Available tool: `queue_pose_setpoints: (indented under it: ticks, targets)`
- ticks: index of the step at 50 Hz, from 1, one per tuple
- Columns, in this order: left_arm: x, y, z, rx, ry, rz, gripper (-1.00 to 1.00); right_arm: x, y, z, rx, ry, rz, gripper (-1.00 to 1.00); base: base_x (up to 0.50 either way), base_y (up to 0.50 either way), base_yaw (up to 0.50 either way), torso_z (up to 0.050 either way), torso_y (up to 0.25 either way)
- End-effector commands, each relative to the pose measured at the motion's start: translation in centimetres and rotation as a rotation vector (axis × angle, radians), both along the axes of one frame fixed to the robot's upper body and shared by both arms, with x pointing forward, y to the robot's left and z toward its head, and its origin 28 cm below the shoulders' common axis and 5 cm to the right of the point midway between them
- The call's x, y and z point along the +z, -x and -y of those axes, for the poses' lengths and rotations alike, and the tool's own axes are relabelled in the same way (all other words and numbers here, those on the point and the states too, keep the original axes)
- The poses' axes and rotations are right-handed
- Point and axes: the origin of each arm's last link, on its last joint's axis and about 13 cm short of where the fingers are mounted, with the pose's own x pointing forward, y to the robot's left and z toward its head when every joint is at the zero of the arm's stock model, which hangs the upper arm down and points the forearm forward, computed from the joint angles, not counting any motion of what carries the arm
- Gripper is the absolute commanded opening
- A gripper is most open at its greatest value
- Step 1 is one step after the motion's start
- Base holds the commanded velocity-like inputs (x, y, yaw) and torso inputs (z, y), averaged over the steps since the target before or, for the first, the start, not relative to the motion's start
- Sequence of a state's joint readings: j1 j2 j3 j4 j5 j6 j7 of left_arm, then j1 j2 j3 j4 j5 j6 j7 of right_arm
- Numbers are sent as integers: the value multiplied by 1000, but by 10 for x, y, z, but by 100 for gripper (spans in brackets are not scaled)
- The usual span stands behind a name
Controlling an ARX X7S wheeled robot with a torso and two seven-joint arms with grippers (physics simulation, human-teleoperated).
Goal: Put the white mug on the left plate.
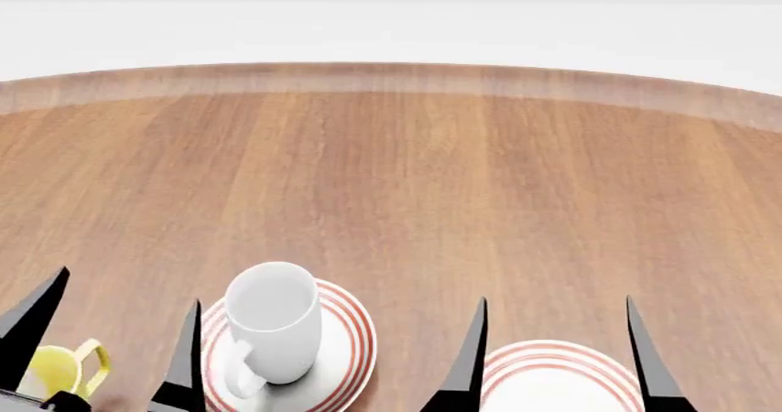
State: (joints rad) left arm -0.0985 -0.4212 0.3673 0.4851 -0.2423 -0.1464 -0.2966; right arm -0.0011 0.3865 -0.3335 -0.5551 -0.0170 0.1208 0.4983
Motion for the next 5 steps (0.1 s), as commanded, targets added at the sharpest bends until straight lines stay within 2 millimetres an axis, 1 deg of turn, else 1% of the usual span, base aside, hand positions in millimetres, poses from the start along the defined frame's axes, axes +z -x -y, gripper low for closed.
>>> queue_pose_setpoints:
  ticks: [1, 5]
  targets:
    - [4, 6, 1, -9, 3, 15, 100, 0, 2, 0, 1, 0, 5, 100, 0, 0, 0, 0, 0]
    - [4, 6, 1, -9, 2, 16, 100, 2, 3, 0, 0, 0, 8, 100, 0, 0, 0, 0, 0]
